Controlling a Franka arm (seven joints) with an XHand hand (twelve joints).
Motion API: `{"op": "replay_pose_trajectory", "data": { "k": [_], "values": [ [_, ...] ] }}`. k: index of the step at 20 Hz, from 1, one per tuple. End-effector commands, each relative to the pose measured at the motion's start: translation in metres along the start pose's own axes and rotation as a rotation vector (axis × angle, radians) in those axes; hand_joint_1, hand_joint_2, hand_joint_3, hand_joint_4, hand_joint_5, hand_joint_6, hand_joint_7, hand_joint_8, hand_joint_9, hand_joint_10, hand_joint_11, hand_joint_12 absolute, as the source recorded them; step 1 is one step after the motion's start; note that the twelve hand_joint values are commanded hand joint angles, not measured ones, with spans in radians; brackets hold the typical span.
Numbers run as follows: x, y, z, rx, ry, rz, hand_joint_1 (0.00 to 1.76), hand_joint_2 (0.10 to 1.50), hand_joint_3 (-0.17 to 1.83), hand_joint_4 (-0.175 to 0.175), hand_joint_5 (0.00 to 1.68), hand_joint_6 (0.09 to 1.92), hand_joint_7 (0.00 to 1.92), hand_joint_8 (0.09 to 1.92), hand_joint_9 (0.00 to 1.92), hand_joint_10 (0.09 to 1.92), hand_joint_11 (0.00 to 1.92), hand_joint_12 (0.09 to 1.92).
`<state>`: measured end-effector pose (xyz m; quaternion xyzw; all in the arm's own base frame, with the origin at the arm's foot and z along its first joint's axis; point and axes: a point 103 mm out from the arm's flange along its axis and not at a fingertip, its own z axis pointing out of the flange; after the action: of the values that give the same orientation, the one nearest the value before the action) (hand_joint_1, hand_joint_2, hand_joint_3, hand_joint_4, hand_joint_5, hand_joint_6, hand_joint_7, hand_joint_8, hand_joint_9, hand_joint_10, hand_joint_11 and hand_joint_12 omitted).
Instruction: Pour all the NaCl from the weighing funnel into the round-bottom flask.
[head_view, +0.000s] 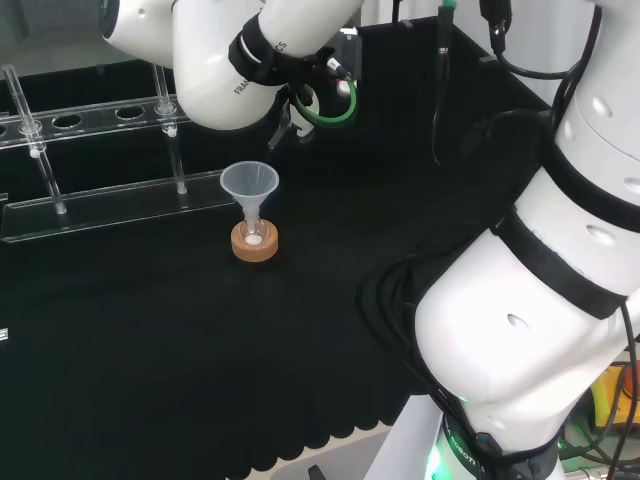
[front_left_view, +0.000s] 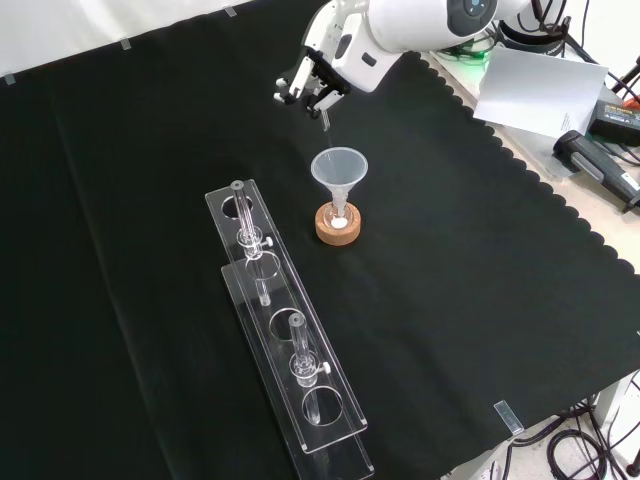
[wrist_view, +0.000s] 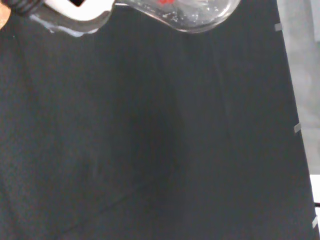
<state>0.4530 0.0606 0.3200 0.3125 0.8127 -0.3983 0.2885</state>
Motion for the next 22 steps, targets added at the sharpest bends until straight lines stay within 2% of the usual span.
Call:
{"op": "replay_pose_trajectory", "data": {
  "k": [1,10,22],
  "values": [
    [-0.002,0.000,-0.005,-0.027,-0.030,-0.011,1.10,0.73,0.50,0.175,1.30,0.56,1.66,0.09,1.30,0.10,0.00,1.56],
    [-0.008,0.000,0.012,-0.074,-0.067,-0.020,1.11,0.69,0.55,0.175,1.32,0.53,1.68,0.09,1.31,0.09,0.00,1.56],
    [-0.016,0.002,0.024,-0.064,-0.053,0.011,1.11,0.69,0.56,0.175,1.33,0.53,1.69,0.09,1.32,0.09,0.00,1.56]
  ]
}}
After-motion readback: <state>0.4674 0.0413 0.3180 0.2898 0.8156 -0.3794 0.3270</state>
